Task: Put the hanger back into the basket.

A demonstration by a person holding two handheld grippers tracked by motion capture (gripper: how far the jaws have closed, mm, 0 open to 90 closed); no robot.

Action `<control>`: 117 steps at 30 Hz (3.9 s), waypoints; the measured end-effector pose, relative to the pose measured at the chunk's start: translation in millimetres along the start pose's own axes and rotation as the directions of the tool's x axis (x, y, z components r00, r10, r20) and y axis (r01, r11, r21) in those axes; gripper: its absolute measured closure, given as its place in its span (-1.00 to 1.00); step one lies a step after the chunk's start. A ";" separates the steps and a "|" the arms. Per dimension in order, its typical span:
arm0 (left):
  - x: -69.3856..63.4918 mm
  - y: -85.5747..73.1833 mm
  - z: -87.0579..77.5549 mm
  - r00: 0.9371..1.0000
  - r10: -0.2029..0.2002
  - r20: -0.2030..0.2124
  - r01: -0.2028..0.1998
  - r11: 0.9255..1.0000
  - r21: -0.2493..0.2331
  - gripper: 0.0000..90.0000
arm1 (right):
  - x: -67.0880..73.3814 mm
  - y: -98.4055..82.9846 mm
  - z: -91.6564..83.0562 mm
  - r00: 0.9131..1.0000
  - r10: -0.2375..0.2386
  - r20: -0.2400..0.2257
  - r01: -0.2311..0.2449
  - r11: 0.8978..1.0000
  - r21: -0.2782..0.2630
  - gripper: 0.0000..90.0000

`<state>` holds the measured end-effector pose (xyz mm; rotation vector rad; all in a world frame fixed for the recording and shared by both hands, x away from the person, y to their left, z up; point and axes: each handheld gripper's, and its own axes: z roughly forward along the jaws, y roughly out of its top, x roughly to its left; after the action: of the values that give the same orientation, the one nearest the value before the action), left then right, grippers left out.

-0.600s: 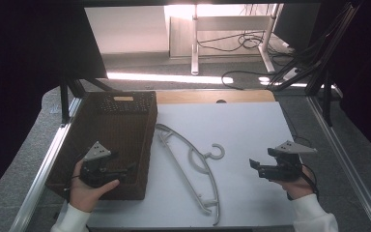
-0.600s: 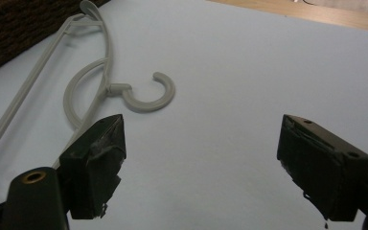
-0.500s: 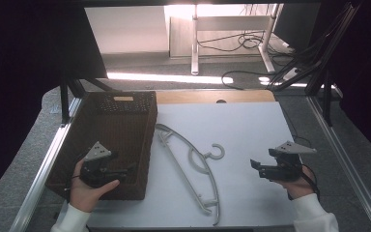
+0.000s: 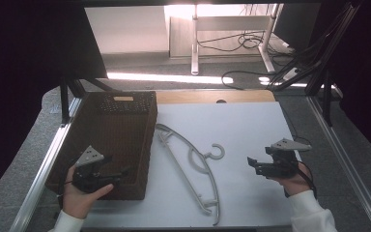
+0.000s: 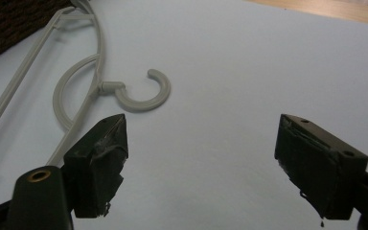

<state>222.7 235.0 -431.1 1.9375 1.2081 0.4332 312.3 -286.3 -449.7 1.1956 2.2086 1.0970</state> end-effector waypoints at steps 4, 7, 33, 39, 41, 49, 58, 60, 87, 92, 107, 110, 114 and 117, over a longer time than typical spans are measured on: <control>0.4 0.4 0.6 1.000 -0.004 0.002 0.004 1.000 0.001 -0.52 | -0.4 -0.1 2.5 1.000 0.007 -0.009 -0.006 1.000 0.009 -0.54; 0.9 0.4 2.6 1.000 -0.008 0.002 0.008 1.000 0.005 -0.53 | -0.5 -1.5 5.8 1.000 0.004 -0.015 -0.003 1.000 0.023 -0.53; 0.4 2.5 4.7 1.000 -0.006 0.006 0.006 1.000 0.014 -0.54 | 21.8 10.3 30.2 0.996 -0.019 -0.086 0.026 0.996 0.080 -0.46; 1.4 2.7 3.3 1.000 -0.012 0.006 0.012 1.000 0.012 -0.54 | 31.1 18.8 36.8 0.995 -0.008 -0.099 0.019 0.994 0.105 -0.33; 1.5 2.9 2.8 1.000 -0.013 0.007 0.013 1.000 0.010 -0.54 | 36.0 21.0 41.2 0.995 -0.009 -0.104 0.021 0.993 0.118 -0.29; 1.2 3.8 1.9 1.000 -0.012 0.015 0.012 1.000 0.007 -0.54 | 57.9 37.1 65.6 0.991 -0.007 -0.134 0.032 0.982 0.186 -0.18; 2.1 2.5 3.0 1.000 -0.017 0.014 0.016 1.000 0.018 -0.54 | 75.6 46.5 91.7 0.985 -0.025 -0.170 0.064 0.972 0.228 -0.12; 1.8 2.3 2.8 1.000 -0.018 0.013 0.018 1.000 0.019 -0.54 | 79.0 48.2 96.0 0.985 -0.017 -0.172 0.058 0.970 0.236 -0.11; -3.0 1.2 6.8 1.000 0.005 0.022 -0.005 1.000 0.025 -0.54 | 104.0 36.6 134.4 0.991 -0.075 -0.114 0.110 0.929 0.352 0.11; -3.1 0.8 7.6 1.000 0.005 0.023 -0.006 1.000 0.029 -0.55 | 103.7 35.9 136.4 0.991 -0.078 -0.106 0.111 0.924 0.365 0.20; -4.3 0.6 9.3 1.000 0.009 0.026 -0.010 1.000 0.029 -0.55 | 112.8 32.2 140.9 0.989 -0.128 -0.068 0.144 0.911 0.386 0.61; -4.4 0.6 9.1 1.000 0.008 0.025 -0.009 1.000 0.028 -0.55 | 116.5 32.4 141.1 0.989 -0.136 -0.055 0.147 0.909 0.391 0.63; -4.6 0.5 9.3 1.000 0.011 0.025 -0.012 0.999 0.031 -0.54 | 115.7 33.3 141.5 0.994 -0.104 -0.044 0.113 0.910 0.400 0.67; -4.8 0.1 10.0 1.000 0.010 0.024 -0.011 0.999 0.033 -0.55 | 114.6 34.1 141.9 0.996 -0.078 -0.034 0.085 0.911 0.404 0.70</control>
<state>226.9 226.4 -436.7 1.9727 1.1978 0.3969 358.5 -116.1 -507.4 1.2388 2.5558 0.6301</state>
